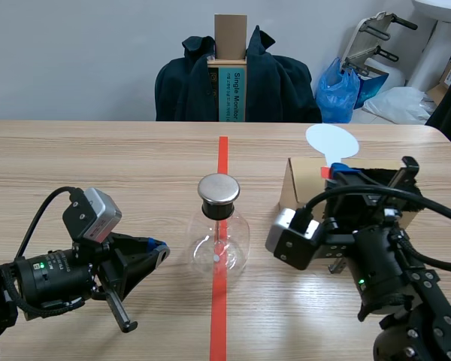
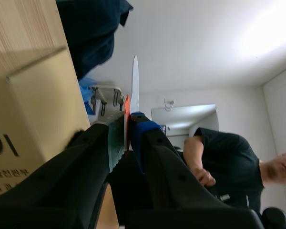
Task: Do the electroscope experiment.
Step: 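Put the plate down on the right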
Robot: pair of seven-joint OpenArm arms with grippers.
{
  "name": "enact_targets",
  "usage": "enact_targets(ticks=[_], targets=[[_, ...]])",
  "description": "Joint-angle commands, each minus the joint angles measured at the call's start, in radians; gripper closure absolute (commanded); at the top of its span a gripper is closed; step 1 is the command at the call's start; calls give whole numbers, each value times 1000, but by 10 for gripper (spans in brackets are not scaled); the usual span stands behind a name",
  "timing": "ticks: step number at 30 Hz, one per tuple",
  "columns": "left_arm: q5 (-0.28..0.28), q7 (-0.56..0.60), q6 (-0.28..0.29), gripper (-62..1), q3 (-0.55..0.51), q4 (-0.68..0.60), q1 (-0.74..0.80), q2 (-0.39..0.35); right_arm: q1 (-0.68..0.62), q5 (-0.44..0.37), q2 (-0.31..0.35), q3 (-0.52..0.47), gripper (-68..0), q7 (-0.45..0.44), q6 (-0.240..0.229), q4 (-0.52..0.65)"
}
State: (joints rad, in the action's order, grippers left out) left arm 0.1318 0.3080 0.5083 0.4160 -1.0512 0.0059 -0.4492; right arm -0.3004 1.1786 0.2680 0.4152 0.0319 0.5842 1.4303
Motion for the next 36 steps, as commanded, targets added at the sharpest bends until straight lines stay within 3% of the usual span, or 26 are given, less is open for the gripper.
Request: enact_targets(ticks=[1,9,18,23,30,36], targets=[[13,16,2,-18,-10,-22,0,2,-5,3,3,5,-29,9,-9,14],[13,16,2,-18,-10,-22,0,-1,-52,22,6,11,-29,16,-85,11],[31,17,2,-19,-14,-56,23,-35,-51,26,7,9,-29,22,-89,-50],[68,16,3,-18,-61,-218,131,-120,-51,26,10,8,-29,22,-89,-52],[119,10,3,-18,-217,-505,386,-251,-46,26,26,4,-29,22,-88,-52],[119,9,3,-19,-387,-654,584,-285,-46,26,26,-11,-29,14,-87,-52]])
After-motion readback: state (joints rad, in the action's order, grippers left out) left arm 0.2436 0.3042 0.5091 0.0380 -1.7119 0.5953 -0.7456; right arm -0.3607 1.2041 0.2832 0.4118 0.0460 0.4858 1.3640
